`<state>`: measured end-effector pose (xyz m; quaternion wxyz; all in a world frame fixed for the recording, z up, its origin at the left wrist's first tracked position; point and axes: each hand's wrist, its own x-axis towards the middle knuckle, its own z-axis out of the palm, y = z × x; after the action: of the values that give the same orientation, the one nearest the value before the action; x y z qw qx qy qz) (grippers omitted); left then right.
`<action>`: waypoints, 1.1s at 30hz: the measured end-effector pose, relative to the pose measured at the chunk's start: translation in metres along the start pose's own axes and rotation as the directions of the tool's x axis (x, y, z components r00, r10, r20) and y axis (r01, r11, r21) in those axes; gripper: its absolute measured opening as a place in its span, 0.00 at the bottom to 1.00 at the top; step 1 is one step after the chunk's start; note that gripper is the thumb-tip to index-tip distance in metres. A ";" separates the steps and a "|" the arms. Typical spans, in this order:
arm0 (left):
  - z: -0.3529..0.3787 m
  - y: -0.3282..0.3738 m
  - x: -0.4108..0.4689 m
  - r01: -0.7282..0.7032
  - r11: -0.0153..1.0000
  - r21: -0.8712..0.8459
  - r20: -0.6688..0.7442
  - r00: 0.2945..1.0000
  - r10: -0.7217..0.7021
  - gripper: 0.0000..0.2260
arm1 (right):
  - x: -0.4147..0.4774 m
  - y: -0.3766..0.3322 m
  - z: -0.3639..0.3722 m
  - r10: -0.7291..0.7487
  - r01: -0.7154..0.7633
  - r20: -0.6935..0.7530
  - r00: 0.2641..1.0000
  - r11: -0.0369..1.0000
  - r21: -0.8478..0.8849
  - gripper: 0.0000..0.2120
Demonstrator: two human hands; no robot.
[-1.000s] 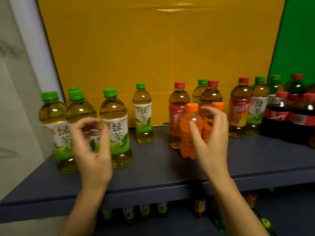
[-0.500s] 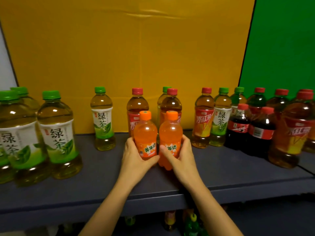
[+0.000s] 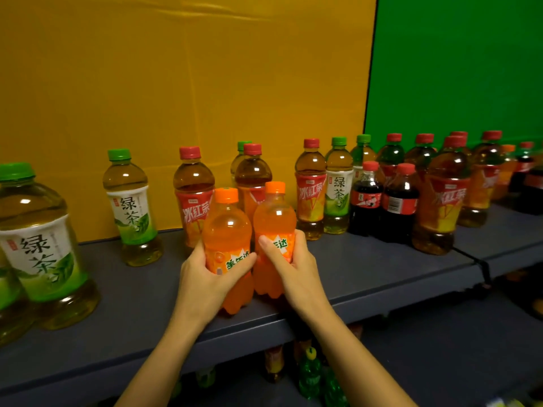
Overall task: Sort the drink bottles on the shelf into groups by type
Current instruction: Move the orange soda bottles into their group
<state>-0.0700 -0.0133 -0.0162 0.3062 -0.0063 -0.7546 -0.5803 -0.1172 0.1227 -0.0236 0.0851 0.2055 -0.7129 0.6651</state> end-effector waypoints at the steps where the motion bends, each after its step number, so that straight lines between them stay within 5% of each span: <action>1: 0.003 0.003 -0.002 -0.009 1.000 -0.022 0.024 1.000 0.009 0.23 | -0.003 -0.004 -0.005 -0.012 0.012 -0.021 1.000 1.000 0.028 0.22; 20: 0.147 0.029 -0.005 0.031 0.946 -0.323 0.350 0.933 0.089 0.21 | -0.031 -0.011 -0.155 -0.107 0.138 -0.505 0.857 0.990 0.023 0.16; 33: 0.336 0.070 -0.006 -0.029 0.935 -0.353 0.453 0.869 0.198 0.24 | -0.005 0.014 -0.351 -0.163 0.125 -0.578 0.799 0.987 -0.105 0.13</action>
<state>-0.1929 0.3074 -0.0047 0.1374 -0.2473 -0.6953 -0.6608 -0.1718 0.4688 -0.0027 0.3567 0.0419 -0.6543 0.6655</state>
